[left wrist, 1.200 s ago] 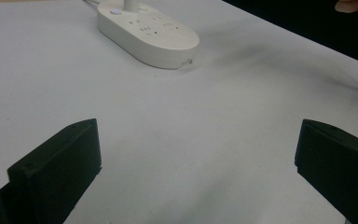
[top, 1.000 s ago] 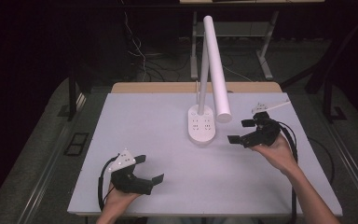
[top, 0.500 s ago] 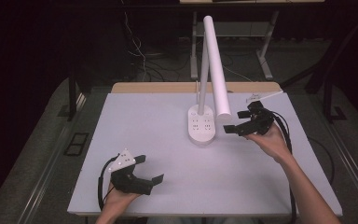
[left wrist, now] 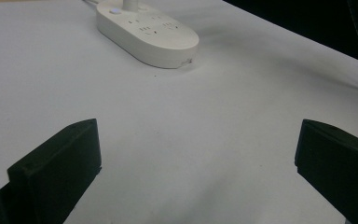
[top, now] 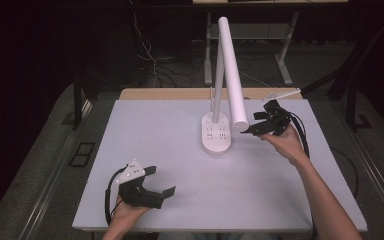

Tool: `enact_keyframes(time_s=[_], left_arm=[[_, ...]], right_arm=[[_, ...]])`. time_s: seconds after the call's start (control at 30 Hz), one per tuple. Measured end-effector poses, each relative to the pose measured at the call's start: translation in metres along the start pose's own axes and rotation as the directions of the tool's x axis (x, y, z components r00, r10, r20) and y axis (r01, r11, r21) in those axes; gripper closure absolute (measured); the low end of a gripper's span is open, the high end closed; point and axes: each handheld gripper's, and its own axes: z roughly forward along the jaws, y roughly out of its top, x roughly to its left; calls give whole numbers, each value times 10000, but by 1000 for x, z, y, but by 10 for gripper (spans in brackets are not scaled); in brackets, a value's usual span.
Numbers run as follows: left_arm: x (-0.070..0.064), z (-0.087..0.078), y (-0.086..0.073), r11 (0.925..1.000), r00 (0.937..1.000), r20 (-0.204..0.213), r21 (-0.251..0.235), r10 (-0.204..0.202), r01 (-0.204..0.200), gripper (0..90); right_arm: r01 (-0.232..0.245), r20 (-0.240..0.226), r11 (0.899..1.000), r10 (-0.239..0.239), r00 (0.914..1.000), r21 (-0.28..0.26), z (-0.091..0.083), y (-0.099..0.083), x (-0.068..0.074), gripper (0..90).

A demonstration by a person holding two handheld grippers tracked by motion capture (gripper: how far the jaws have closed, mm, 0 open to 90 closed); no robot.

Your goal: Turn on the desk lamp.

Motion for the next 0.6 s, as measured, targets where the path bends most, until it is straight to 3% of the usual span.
enact_keyframes(time_s=[0.6], left_arm=[[0,0,0,10000,10000,34,7,32,-32,0]], right_arm=[[-374,-8,9993,374,9993,14,30,6,-16,7]])
